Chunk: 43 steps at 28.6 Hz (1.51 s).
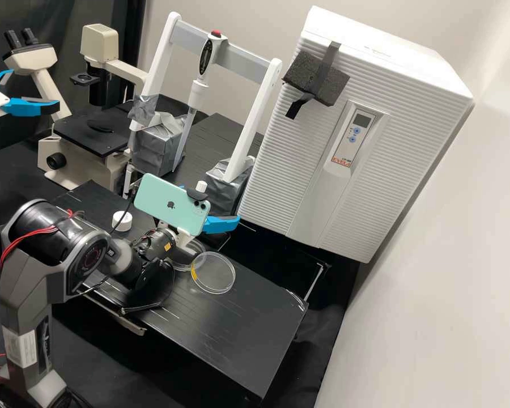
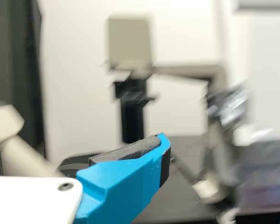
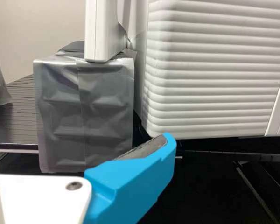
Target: Use the pipette
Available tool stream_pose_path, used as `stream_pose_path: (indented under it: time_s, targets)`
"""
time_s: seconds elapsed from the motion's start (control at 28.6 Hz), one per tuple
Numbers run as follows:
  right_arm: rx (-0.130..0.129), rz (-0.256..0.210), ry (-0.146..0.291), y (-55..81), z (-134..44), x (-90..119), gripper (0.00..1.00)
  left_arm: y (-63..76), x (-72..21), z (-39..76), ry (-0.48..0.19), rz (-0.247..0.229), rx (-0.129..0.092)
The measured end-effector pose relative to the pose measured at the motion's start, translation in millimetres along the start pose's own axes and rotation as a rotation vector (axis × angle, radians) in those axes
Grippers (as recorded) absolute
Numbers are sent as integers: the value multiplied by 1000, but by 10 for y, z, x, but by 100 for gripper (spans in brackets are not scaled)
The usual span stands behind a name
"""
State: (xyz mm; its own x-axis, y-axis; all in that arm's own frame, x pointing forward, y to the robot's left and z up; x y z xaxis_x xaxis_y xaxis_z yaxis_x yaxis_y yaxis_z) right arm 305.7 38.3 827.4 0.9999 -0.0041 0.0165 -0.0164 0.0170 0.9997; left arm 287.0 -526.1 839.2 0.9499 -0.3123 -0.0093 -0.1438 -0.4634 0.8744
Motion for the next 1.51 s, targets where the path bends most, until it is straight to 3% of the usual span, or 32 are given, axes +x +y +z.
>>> stream_pose_path:
  time_s: [0.14,0.35,0.56,0.63,0.7,0.81,0.95,1.02,1.26,1.37,1.51]
  targets:
    - [0,0,0,0,0,0,100,156,87,219,-105,45,-22]
    - [0,0,0,0,0,0,100,363,234,438,-192,114,-61]
    - [5,5,18,66,-44,-71,100,514,316,605,-258,162,-52]
    - [32,23,43,152,-125,-151,100,531,325,643,-276,166,-46]
    - [57,60,92,276,-254,-236,100,529,325,678,-291,164,-43]
    - [60,95,162,382,-441,-336,100,501,330,703,-303,153,-39]
    - [64,89,250,437,-747,-344,100,441,352,712,-304,130,-41]
    - [67,80,271,473,-879,-308,100,411,365,704,-301,122,-42]
    - [29,97,292,636,-1292,-142,100,214,401,647,-270,64,-54]
    - [29,110,295,721,-1442,-70,100,131,383,636,-256,40,-68]
    - [37,106,283,775,-1573,16,100,79,360,627,-250,22,-67]
